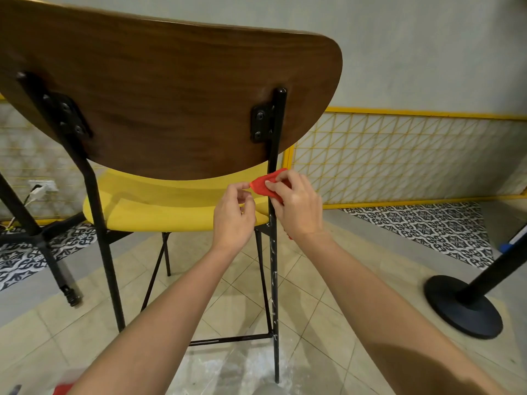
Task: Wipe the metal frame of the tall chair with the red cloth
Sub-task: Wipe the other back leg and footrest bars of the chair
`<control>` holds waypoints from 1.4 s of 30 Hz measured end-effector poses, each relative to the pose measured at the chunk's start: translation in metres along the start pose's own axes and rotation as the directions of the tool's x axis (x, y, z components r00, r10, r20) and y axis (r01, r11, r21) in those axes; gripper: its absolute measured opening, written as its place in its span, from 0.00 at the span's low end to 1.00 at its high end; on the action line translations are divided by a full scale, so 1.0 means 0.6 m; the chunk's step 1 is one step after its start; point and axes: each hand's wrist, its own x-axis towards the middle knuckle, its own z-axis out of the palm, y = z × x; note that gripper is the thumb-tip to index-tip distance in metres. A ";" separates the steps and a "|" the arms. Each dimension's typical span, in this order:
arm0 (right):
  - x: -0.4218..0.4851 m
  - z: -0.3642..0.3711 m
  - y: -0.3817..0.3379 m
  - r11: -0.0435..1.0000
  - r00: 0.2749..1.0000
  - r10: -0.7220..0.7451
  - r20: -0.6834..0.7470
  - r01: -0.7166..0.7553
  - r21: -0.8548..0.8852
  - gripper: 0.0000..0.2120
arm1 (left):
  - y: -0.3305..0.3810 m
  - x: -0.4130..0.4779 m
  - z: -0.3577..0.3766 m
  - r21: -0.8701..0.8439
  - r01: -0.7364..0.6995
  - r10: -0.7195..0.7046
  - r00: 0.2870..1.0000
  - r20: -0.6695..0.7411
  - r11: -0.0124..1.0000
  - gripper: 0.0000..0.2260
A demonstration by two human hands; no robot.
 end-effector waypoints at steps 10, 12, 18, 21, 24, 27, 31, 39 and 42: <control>0.035 -0.026 0.002 0.962 0.979 -0.200 -0.044 0.188 -0.197 0.09 | 0.008 -0.001 -0.004 0.002 0.026 -0.026 1.000 0.007 1.000 0.12; 0.034 -0.023 0.003 0.951 0.971 -0.230 -0.058 0.212 -0.225 0.10 | 0.007 0.000 -0.003 0.001 0.031 -0.031 0.999 0.010 1.000 0.13; 0.025 0.001 0.006 0.936 0.973 -0.226 -0.047 0.204 -0.287 0.10 | -0.010 -0.002 0.002 -0.005 0.067 -0.066 0.998 0.014 0.998 0.13; 0.006 0.015 0.006 0.938 0.979 -0.205 0.001 0.196 -0.285 0.12 | -0.019 -0.005 0.005 0.002 0.068 -0.068 0.998 0.016 0.998 0.13; -0.008 0.024 0.005 0.937 0.978 -0.202 0.047 0.207 -0.281 0.13 | -0.024 -0.007 0.007 0.003 0.074 -0.074 0.997 0.015 0.997 0.12; -0.032 0.029 0.009 0.930 0.969 -0.225 0.101 0.244 -0.274 0.14 | -0.026 -0.009 0.009 0.019 0.078 -0.078 0.997 0.005 0.997 0.13; -0.074 0.031 0.014 0.931 0.952 -0.212 0.222 0.266 -0.252 0.16 | -0.025 -0.013 0.009 0.023 0.081 -0.081 0.997 0.008 0.996 0.14; -0.030 0.011 0.015 0.959 0.980 -0.160 0.122 0.183 -0.217 0.14 | -0.023 -0.006 -0.005 -0.005 0.074 -0.074 0.997 -0.003 0.997 0.13; 0.013 -0.004 0.006 0.990 0.998 -0.054 -0.030 0.050 -0.134 0.09 | -0.022 -0.001 -0.005 -0.018 0.074 -0.074 0.997 -0.008 0.997 0.13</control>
